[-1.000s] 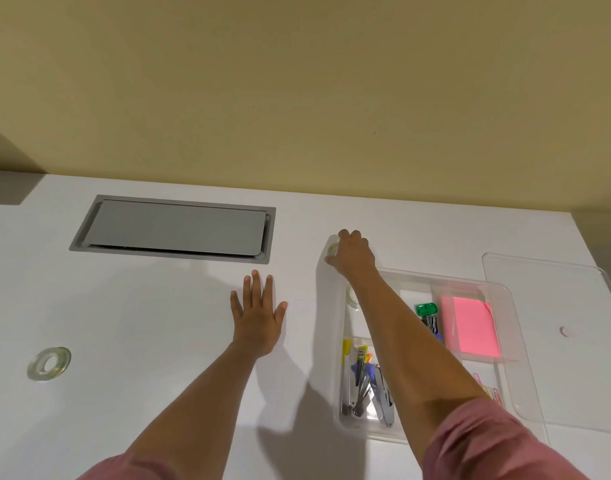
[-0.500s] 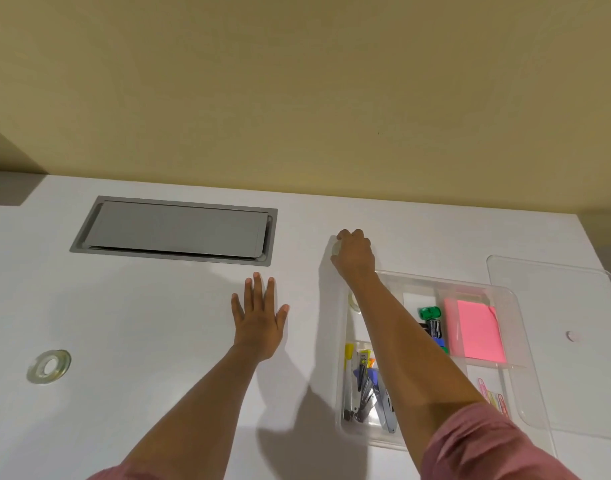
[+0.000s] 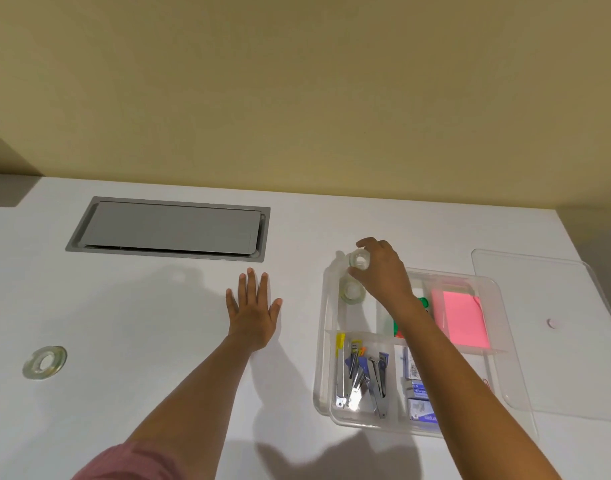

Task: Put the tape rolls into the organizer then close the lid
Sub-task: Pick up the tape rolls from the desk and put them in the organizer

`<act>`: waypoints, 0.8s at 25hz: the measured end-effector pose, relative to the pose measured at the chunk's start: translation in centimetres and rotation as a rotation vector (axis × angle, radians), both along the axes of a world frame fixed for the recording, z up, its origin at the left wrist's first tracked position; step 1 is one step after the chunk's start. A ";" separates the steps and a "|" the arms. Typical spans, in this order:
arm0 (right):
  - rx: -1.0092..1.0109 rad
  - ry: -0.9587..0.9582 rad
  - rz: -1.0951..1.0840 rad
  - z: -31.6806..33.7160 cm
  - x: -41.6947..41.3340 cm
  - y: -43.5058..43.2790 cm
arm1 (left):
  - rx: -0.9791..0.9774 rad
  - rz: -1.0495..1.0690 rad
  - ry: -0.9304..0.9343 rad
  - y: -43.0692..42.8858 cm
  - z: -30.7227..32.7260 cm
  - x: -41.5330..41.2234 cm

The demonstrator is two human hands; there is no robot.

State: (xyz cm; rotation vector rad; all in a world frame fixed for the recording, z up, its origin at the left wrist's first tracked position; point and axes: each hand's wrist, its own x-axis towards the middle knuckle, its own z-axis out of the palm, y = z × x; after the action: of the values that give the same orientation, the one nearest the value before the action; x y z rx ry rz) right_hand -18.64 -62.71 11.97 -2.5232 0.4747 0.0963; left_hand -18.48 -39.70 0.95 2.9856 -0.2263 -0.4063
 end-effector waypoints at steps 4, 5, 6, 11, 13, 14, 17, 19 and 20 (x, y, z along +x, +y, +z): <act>-0.067 0.097 0.044 -0.8 -2.7 -0.5 | -0.016 -0.001 0.015 0.0 0.1 0.1; -0.093 0.120 0.059 -1.1 -3.1 -0.4 | -0.024 -0.001 0.015 0.1 0.1 0.1; -0.124 0.143 0.076 -1.5 -3.4 -0.3 | -0.026 -0.001 0.015 0.0 0.2 0.1; -0.194 0.167 0.113 -2.9 -3.5 0.4 | -0.027 -0.002 0.020 0.1 0.2 0.0; -0.200 0.168 0.123 -3.4 -3.3 0.6 | -0.023 -0.002 0.023 0.1 0.2 0.0; -0.207 0.169 0.128 -3.5 -3.2 0.6 | -0.017 -0.003 0.025 0.1 0.2 0.0; -0.197 0.145 0.125 -4.0 -3.4 0.7 | 0.002 -0.003 0.030 0.2 0.1 0.1; -0.179 0.125 0.116 -4.1 -3.8 0.7 | -0.001 -0.004 0.034 0.2 0.1 0.1; -0.176 0.113 0.116 -4.2 -3.9 0.7 | -0.002 -0.004 0.035 0.2 0.1 0.1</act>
State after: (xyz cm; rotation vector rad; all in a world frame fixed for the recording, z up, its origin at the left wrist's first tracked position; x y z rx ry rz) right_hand -22.56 -62.05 7.78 -2.7283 0.3965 0.2526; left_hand -18.34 -39.52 1.01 2.9742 -0.2290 -0.4582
